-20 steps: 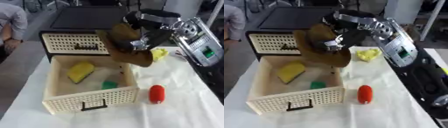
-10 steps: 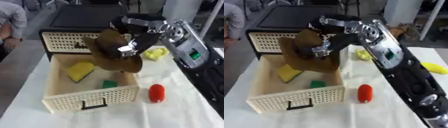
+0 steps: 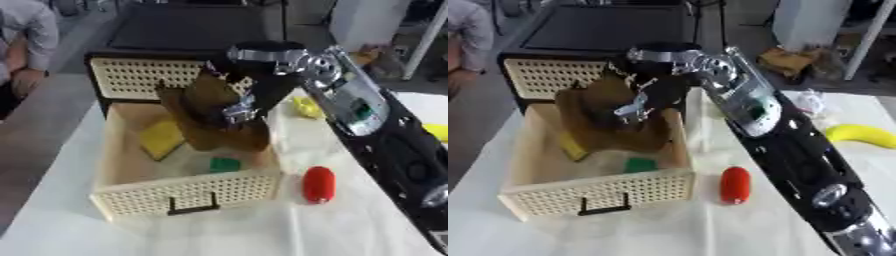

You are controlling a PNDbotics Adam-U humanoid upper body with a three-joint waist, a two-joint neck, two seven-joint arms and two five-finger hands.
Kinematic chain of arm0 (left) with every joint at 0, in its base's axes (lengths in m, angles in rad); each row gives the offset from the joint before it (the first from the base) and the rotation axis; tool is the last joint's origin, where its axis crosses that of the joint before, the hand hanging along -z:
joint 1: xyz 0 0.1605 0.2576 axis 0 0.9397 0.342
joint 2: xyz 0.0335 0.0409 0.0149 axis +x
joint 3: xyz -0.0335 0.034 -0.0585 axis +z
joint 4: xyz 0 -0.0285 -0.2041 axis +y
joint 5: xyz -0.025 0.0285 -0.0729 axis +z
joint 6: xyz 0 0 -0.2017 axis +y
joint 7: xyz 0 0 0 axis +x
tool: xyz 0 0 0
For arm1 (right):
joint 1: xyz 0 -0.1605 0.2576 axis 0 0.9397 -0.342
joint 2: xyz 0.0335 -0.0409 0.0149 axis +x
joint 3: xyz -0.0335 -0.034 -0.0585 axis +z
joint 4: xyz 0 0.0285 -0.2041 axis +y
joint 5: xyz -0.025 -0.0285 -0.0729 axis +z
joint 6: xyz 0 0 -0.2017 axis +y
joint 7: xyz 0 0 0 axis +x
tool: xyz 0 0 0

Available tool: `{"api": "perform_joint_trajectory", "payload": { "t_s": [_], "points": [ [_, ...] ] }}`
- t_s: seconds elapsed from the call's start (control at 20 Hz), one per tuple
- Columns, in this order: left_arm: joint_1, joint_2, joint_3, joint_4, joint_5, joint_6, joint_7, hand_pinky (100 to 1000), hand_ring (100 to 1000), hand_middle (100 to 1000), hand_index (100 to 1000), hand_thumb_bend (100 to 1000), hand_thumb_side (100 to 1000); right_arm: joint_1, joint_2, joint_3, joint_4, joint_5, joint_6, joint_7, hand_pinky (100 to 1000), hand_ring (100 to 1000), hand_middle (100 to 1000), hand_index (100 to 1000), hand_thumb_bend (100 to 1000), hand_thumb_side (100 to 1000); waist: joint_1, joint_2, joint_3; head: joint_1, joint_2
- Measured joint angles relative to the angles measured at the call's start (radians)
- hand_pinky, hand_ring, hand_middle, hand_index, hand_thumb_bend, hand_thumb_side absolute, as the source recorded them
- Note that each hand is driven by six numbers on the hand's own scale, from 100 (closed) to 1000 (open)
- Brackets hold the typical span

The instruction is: Pick up objects from table and place into drawer.

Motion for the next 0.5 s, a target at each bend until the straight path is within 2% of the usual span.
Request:
{"api": "perform_joint_trajectory", "payload": {
  "t_s": [0.3,0.35,0.4,0.5],
  "points": [
    [-0.005,-0.008,0.000,0.000,-0.001,0.005,-0.004,322,515,508,794,100,993,-0.003,0.018,-0.005,0.049,0.023,0.002,0.009,551,767,537,673,499,448,0.000,0.010,0.005,-0.003,-0.001],
    [-0.005,-0.010,0.000,0.000,-0.002,0.005,-0.004,321,514,508,794,100,993,-0.003,0.022,-0.008,0.056,0.031,-0.001,0.006,550,767,537,674,475,369,0.000,0.012,0.005,-0.004,-0.001],
    [-0.005,-0.010,0.000,0.000,-0.003,0.006,-0.005,321,514,507,794,100,993,-0.003,0.027,-0.008,0.063,0.039,-0.003,0.004,550,767,537,674,497,444,0.000,0.012,0.006,-0.005,-0.002],
    [-0.005,-0.015,0.000,0.000,-0.005,0.008,-0.006,321,514,507,794,100,992,-0.003,0.037,-0.008,0.076,0.054,-0.007,-0.002,549,767,538,674,495,432,0.000,0.013,0.008,-0.010,-0.005]
  ]
}}
